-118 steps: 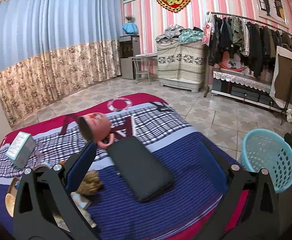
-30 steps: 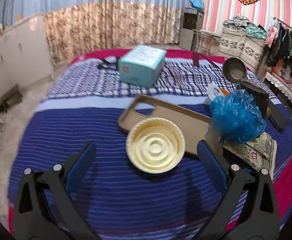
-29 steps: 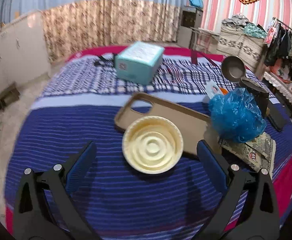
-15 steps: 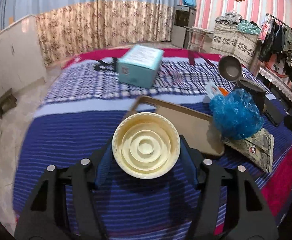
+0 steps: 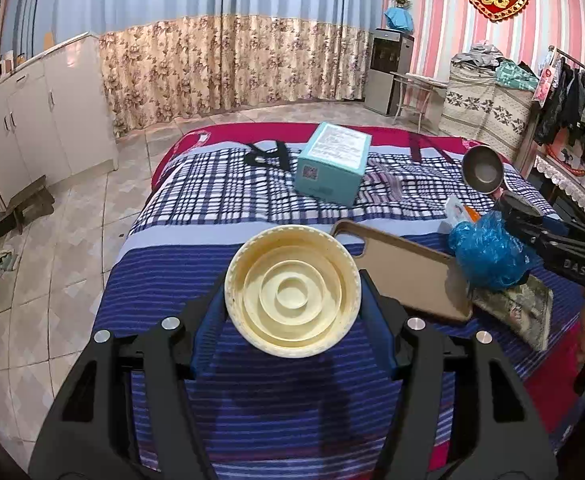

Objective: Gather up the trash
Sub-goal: 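Grasp the black cylindrical cup with the right tool while the left tool holds the bowl, then carry the cream bowl and black cup over the basket with both tools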

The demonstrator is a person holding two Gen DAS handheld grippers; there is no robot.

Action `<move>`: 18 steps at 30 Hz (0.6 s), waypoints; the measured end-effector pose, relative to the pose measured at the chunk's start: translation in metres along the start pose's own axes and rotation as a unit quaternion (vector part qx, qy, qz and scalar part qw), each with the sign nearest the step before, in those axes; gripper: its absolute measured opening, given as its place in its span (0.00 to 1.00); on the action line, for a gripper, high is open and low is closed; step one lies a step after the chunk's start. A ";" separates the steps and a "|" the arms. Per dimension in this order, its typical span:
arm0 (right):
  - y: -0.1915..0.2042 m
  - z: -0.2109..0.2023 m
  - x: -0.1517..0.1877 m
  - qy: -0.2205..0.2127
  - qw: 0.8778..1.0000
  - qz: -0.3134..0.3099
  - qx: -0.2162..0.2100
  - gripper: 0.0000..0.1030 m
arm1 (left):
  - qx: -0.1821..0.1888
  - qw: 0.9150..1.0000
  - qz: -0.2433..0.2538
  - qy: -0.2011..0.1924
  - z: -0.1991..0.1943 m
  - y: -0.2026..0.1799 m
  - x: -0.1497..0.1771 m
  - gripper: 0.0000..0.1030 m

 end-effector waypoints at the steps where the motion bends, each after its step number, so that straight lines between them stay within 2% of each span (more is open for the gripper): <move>1: -0.003 -0.006 -0.001 -0.008 1.000 0.001 0.000 0.54 | 0.004 1.000 0.003 -0.004 -0.002 -0.005 -0.003 0.59; 8: -0.047 -0.064 -0.012 -0.056 0.998 0.034 0.017 0.54 | 0.030 0.999 0.011 -0.022 -0.008 -0.043 -0.019 0.59; 10: -0.058 -0.075 -0.008 -0.048 0.998 0.028 0.031 0.54 | 0.038 0.999 0.012 -0.025 -0.010 -0.055 -0.021 0.59; 14: -0.095 -0.094 0.025 -0.012 0.997 0.023 0.075 0.54 | 0.056 0.998 0.028 -0.031 -0.016 -0.081 -0.020 0.59; 17: -0.124 -0.096 0.048 0.012 0.995 0.040 0.093 0.55 | 0.062 0.997 0.033 -0.025 -0.017 -0.092 -0.015 0.59; 18: -0.134 -0.096 0.056 0.013 0.995 0.055 0.084 0.55 | 0.064 0.997 0.034 -0.021 -0.016 -0.095 -0.013 0.59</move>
Point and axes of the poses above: each gripper's, at about its wrist camera, not at the fingertips, and z roughly the way its jaws point, y to its left, x to its underside, the point moved 1 cm from there along z, roughly the way its jaws point, and after that the axes turned 7 degrees about -y, right-handed, at the moved point
